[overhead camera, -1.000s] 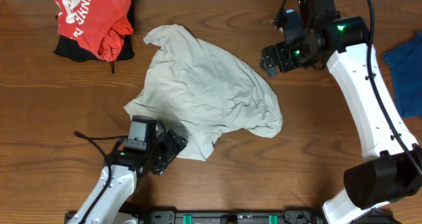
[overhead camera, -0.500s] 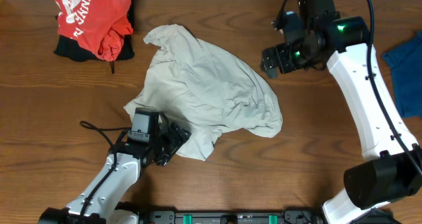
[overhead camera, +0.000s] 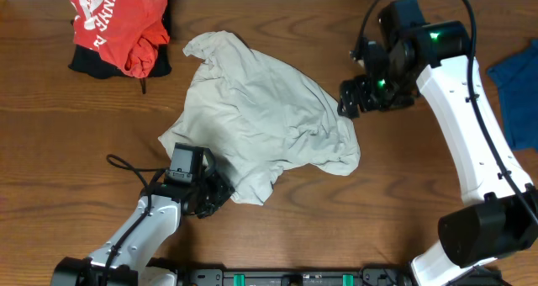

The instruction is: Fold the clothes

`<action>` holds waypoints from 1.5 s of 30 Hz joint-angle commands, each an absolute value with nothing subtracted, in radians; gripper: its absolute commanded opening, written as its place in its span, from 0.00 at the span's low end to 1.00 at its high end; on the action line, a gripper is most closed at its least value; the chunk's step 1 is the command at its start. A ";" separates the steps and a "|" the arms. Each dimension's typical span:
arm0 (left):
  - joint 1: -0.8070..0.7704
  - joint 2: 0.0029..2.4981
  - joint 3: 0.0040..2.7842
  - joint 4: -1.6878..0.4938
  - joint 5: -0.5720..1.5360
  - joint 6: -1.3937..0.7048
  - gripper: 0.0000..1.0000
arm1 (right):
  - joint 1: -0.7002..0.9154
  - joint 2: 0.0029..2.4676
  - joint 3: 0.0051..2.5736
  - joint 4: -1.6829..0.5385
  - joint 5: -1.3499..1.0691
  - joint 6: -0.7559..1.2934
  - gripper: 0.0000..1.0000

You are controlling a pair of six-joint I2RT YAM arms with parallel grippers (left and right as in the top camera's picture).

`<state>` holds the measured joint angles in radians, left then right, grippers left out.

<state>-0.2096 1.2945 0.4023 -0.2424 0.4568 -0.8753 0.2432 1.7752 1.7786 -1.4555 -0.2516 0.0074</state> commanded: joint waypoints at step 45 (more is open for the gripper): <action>-0.209 1.306 0.390 -0.264 0.442 -0.857 0.06 | 0.659 1.759 1.163 -0.718 -0.101 1.051 0.78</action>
